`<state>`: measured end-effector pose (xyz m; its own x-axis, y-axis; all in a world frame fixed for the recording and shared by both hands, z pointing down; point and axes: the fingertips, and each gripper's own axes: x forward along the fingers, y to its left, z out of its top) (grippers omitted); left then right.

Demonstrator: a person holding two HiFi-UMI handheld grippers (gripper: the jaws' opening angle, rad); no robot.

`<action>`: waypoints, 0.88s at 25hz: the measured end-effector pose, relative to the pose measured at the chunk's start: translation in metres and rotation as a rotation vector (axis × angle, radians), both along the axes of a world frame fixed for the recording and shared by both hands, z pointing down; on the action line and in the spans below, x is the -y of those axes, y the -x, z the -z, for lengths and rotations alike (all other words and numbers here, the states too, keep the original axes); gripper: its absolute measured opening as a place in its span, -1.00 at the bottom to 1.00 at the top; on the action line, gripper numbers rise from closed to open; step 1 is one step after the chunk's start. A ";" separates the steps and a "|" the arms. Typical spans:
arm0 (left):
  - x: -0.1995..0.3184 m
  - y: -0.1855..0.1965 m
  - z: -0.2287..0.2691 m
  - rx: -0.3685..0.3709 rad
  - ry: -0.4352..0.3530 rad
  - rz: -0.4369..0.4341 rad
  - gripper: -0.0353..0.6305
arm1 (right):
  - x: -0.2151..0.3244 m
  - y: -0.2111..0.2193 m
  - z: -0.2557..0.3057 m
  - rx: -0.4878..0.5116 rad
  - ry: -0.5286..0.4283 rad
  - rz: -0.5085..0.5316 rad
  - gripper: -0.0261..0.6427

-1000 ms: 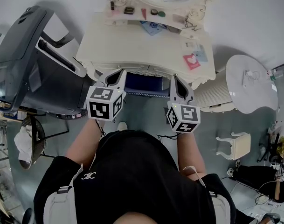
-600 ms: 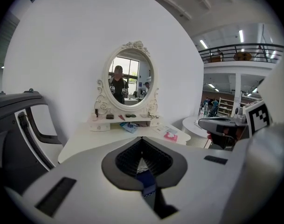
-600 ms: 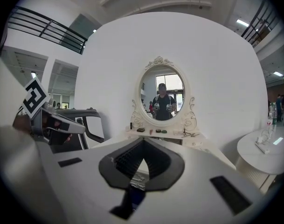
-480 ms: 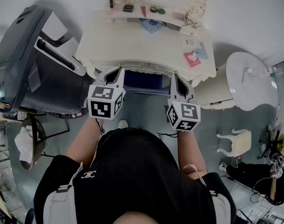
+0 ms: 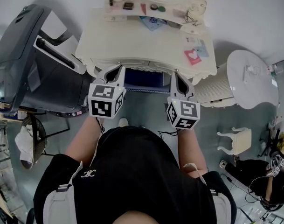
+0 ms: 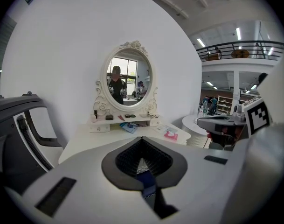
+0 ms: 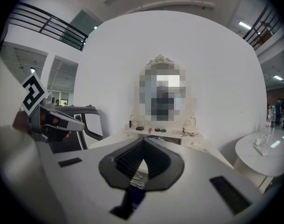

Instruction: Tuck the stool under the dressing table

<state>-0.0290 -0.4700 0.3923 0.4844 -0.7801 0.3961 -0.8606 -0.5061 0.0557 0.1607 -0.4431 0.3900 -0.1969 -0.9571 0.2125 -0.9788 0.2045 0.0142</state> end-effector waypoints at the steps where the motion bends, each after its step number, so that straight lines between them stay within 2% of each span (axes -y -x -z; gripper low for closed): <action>1: -0.001 0.000 0.000 0.002 -0.002 -0.001 -0.88 | 0.000 0.000 0.000 -0.001 0.000 0.003 -0.90; 6: -0.003 -0.001 -0.001 0.006 -0.007 -0.002 -0.88 | -0.001 0.000 0.001 0.030 0.010 0.017 -0.90; 22: -0.008 -0.009 -0.006 0.039 -0.011 -0.005 -0.88 | -0.001 -0.003 -0.010 0.041 0.044 0.036 -0.90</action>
<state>-0.0202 -0.4624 0.3979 0.4724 -0.7821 0.4064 -0.8595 -0.5108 0.0162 0.1635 -0.4424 0.3998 -0.2407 -0.9391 0.2453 -0.9703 0.2394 -0.0358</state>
